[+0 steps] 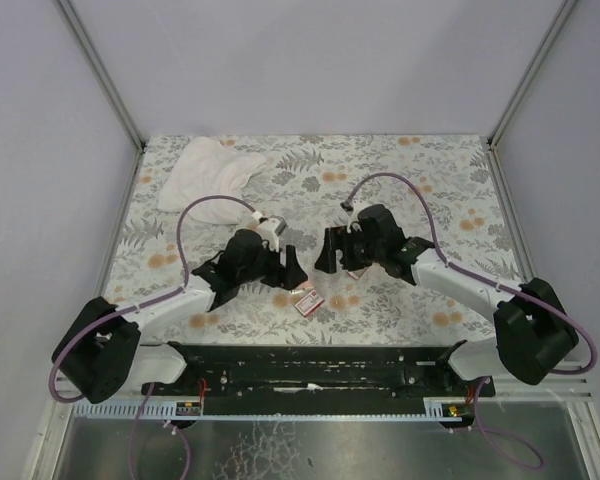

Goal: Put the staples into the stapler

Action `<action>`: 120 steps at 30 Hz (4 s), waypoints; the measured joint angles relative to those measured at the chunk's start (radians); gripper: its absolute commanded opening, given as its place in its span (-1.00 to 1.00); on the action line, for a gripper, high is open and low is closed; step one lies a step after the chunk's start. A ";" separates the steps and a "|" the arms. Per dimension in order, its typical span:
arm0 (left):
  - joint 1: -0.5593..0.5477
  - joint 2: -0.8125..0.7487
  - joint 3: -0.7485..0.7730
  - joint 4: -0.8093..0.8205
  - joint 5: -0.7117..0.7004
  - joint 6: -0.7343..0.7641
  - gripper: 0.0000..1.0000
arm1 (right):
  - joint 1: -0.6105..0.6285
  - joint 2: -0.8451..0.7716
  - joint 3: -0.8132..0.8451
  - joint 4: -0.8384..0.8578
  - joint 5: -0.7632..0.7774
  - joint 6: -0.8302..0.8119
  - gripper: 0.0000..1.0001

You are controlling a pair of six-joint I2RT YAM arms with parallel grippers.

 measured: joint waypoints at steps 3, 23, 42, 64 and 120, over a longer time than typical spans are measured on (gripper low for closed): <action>-0.027 0.060 0.026 0.018 0.018 0.063 0.44 | -0.020 -0.016 -0.050 -0.004 -0.001 -0.005 0.74; -0.135 0.230 0.029 0.033 -0.090 0.276 -0.41 | -0.044 -0.055 -0.117 0.008 -0.036 0.032 0.75; -0.248 0.110 0.065 -0.029 -0.174 0.269 -0.99 | -0.055 -0.074 -0.273 0.223 -0.141 0.355 0.92; -0.299 0.042 0.121 -0.040 -0.109 0.152 -0.88 | -0.062 -0.084 -0.438 0.627 -0.261 0.745 -0.13; -0.105 -0.124 -0.088 0.422 0.306 -0.721 -1.00 | -0.065 -0.270 -0.415 0.777 -0.360 0.755 -0.50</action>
